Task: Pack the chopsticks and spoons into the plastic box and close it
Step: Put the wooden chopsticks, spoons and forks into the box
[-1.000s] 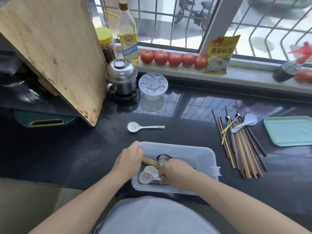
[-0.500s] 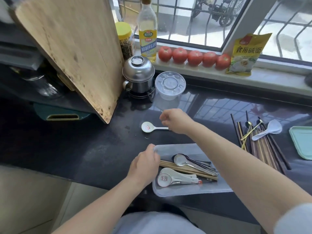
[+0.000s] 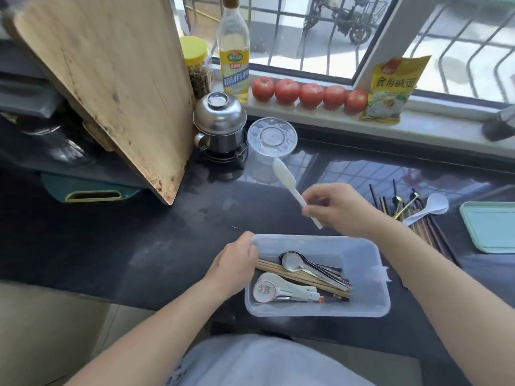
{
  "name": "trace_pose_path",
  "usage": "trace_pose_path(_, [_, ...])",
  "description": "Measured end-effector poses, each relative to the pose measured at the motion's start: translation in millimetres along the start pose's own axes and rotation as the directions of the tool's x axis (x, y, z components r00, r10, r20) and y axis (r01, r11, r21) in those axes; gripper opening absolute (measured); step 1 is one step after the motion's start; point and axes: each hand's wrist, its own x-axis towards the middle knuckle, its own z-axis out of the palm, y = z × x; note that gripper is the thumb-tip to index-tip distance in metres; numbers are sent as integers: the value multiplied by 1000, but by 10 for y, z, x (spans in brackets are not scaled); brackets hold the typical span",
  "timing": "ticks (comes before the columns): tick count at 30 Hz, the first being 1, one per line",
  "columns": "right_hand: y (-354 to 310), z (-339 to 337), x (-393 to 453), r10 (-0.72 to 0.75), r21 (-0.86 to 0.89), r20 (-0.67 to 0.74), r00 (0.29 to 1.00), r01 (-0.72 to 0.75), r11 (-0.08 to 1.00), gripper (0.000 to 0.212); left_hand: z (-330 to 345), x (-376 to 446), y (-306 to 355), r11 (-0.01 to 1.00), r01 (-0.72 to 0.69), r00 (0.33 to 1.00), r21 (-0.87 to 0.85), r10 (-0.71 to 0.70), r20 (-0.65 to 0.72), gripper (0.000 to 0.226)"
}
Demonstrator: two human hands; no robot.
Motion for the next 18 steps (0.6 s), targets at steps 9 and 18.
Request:
trace_pose_path(9, [633, 801, -827, 189, -565, 275, 943, -1, 825, 7, 18, 241, 154, 997, -72, 996, 20, 71, 45, 23])
trace_pose_path(18, [683, 1022, -696, 275, -431, 262, 925, -143, 891, 11, 74, 253, 109, 994, -95, 995, -58, 96, 13, 26])
